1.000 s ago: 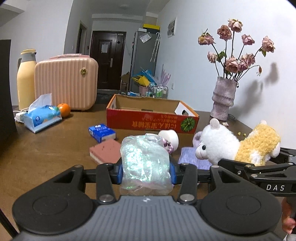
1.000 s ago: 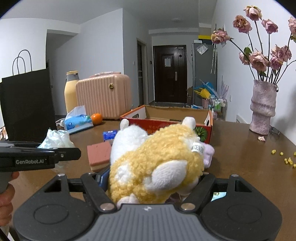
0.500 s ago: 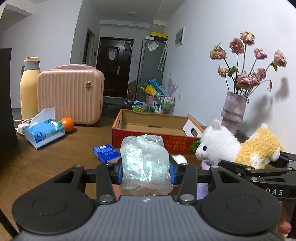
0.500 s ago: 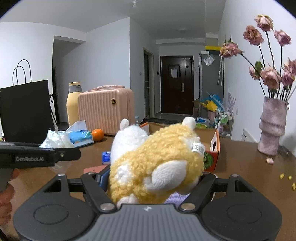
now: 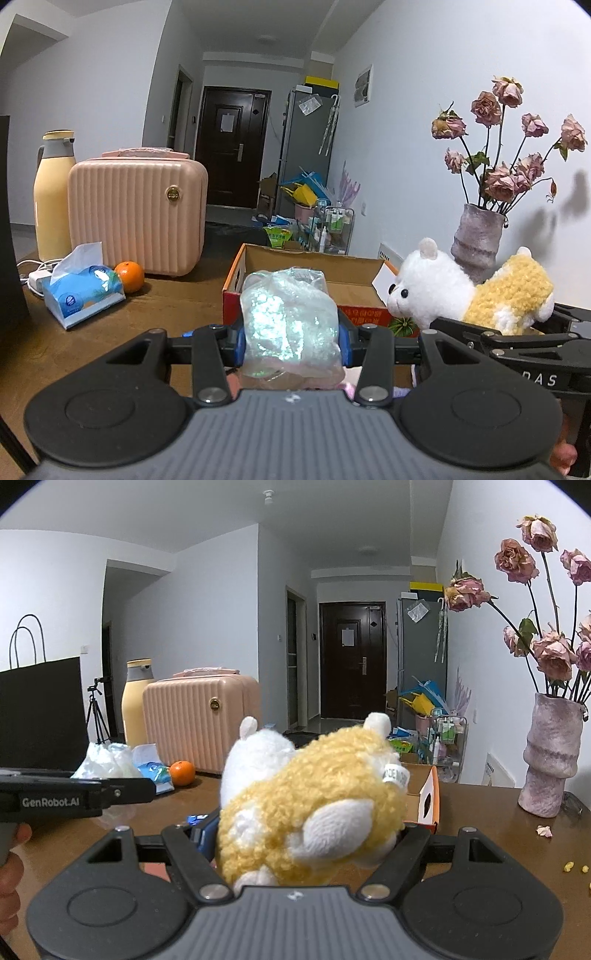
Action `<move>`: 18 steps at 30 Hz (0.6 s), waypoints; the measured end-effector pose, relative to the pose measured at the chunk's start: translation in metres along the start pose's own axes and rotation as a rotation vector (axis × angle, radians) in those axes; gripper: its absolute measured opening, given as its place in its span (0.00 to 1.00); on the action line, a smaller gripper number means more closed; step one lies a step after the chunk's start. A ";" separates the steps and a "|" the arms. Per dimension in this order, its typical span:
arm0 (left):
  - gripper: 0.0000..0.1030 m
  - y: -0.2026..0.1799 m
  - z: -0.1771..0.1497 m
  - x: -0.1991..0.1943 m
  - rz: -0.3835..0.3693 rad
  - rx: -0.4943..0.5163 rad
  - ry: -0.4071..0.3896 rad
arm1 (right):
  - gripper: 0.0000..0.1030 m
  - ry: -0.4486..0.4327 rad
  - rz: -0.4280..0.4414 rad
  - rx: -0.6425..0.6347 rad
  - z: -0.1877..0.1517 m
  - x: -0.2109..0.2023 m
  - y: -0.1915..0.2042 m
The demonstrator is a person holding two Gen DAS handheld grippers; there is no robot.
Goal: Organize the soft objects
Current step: 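Carry the plastic bag and alpaca plush over the cardboard box with both tools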
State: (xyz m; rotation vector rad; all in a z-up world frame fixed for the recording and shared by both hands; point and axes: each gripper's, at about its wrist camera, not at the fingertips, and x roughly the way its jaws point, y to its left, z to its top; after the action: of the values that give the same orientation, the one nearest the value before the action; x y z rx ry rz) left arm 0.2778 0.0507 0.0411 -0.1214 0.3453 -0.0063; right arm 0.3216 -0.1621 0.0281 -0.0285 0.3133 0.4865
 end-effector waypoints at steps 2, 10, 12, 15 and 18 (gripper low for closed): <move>0.43 0.000 0.004 0.006 0.004 -0.004 -0.004 | 0.74 -0.002 -0.004 -0.005 0.003 0.004 -0.002; 0.43 -0.001 0.020 0.029 0.015 0.009 -0.025 | 0.74 -0.017 -0.007 0.015 0.016 0.024 -0.016; 0.43 -0.001 0.023 0.036 0.013 0.007 -0.028 | 0.74 -0.013 -0.007 0.020 0.019 0.031 -0.020; 0.43 0.001 0.027 0.045 0.007 -0.002 -0.030 | 0.74 -0.008 -0.004 0.027 0.020 0.041 -0.025; 0.43 0.002 0.030 0.055 0.006 -0.007 -0.025 | 0.74 -0.001 0.002 0.036 0.022 0.052 -0.031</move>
State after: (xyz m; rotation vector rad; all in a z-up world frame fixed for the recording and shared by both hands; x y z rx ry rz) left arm 0.3399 0.0550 0.0502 -0.1272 0.3203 0.0029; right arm 0.3857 -0.1642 0.0320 0.0071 0.3215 0.4826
